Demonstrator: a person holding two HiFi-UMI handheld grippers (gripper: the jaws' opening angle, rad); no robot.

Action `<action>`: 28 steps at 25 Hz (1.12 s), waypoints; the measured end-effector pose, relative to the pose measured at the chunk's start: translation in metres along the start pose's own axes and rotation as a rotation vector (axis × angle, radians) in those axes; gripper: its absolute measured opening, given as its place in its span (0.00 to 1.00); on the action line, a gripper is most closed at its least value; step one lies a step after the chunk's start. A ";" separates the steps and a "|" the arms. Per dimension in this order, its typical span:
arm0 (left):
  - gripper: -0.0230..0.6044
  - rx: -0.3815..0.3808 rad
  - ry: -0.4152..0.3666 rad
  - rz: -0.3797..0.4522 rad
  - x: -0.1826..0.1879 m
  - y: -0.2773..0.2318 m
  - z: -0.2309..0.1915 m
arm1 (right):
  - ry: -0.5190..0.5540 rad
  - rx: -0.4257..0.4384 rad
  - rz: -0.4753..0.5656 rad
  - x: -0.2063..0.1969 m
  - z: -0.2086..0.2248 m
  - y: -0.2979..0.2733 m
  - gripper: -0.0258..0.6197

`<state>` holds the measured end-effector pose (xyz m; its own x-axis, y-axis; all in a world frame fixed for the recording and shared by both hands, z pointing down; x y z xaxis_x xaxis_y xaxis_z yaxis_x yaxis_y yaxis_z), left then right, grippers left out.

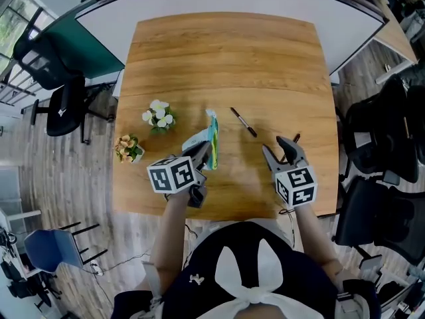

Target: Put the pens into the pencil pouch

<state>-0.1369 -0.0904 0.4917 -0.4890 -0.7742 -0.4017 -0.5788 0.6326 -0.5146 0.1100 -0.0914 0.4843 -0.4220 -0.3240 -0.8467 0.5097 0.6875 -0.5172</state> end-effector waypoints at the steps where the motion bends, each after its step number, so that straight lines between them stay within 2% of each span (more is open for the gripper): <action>1: 0.10 -0.007 0.008 0.008 0.001 0.002 0.001 | 0.001 -0.003 -0.001 -0.001 0.000 0.000 0.31; 8: 0.10 -0.024 0.032 0.051 0.001 0.014 0.010 | 0.033 -0.011 -0.022 -0.008 0.005 -0.010 0.31; 15: 0.10 -0.022 0.051 0.059 0.003 0.018 0.012 | 0.064 0.023 -0.063 -0.019 0.006 -0.035 0.31; 23: 0.10 -0.011 0.058 0.054 0.007 0.016 0.008 | 0.077 0.110 -0.099 -0.039 0.004 -0.076 0.31; 28: 0.10 -0.012 0.066 0.040 0.008 0.011 0.008 | 0.103 0.155 -0.166 -0.059 0.001 -0.102 0.29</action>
<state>-0.1419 -0.0898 0.4771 -0.5535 -0.7455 -0.3712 -0.5654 0.6637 -0.4898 0.0840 -0.1429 0.5866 -0.5796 -0.3504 -0.7357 0.5328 0.5201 -0.6675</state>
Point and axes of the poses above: the fingertips, and each gripper's own axes: y backward along the fingers, z to its right, x out of its top, the point moved 6 cm from there along y, backward along the fingers, and after that the axes turned 14 degrees about y, right-handed, at the moved point
